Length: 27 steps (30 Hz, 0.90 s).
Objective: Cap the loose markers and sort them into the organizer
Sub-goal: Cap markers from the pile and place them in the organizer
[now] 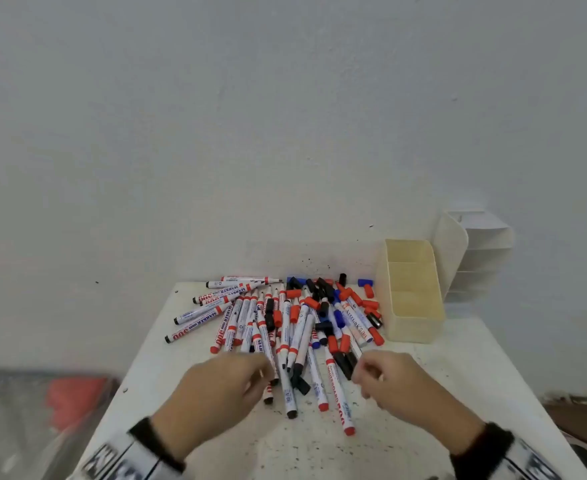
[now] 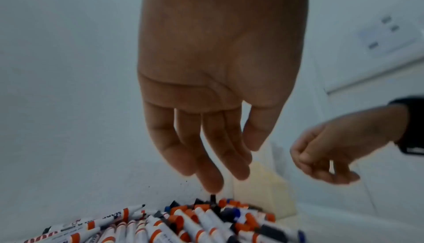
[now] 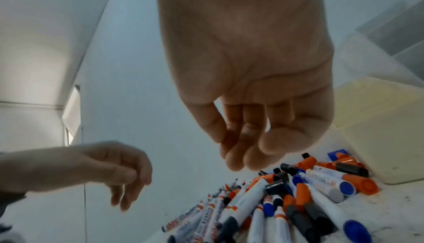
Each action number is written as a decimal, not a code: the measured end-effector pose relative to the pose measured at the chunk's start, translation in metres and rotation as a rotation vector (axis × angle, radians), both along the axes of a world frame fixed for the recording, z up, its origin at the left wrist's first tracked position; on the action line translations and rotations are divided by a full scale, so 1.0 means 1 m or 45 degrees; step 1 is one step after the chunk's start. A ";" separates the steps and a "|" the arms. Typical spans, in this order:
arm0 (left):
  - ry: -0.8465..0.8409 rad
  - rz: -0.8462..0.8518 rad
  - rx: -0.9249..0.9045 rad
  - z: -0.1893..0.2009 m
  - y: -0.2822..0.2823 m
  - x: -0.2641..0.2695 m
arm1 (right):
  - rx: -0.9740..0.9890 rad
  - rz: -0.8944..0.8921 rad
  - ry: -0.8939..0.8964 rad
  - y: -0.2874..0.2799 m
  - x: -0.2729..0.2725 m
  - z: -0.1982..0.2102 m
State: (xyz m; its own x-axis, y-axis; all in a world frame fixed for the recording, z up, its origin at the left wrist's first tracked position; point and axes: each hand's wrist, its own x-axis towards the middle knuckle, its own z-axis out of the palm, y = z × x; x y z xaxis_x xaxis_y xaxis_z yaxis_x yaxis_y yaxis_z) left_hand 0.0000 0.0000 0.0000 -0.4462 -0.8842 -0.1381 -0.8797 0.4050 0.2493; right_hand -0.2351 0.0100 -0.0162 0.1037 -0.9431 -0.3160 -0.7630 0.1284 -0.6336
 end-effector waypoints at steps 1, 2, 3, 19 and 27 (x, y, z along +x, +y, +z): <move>-0.048 -0.025 -0.063 -0.005 -0.010 -0.004 | -0.044 0.005 0.057 -0.010 0.001 -0.007; -0.062 -0.005 -0.130 -0.011 -0.021 -0.009 | -0.086 -0.045 0.107 -0.019 0.001 -0.011; -0.079 -0.033 -0.174 -0.020 -0.033 -0.014 | -0.103 -0.070 0.152 -0.029 0.001 -0.018; -0.483 -0.529 -0.342 -0.063 -0.104 -0.055 | -0.160 -0.310 0.303 -0.074 -0.005 -0.058; -0.463 -0.661 -0.331 -0.060 -0.110 -0.063 | -0.215 -0.367 0.269 -0.075 -0.018 -0.067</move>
State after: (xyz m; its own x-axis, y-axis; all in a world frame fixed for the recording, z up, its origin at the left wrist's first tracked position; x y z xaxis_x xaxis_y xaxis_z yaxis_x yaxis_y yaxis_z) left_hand -0.0633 -0.1101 -0.0604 -0.7869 -0.5928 -0.1714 -0.5646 0.8037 -0.1878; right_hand -0.2529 -0.0651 -0.0836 -0.2237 -0.9645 -0.1402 -0.8268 0.2640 -0.4967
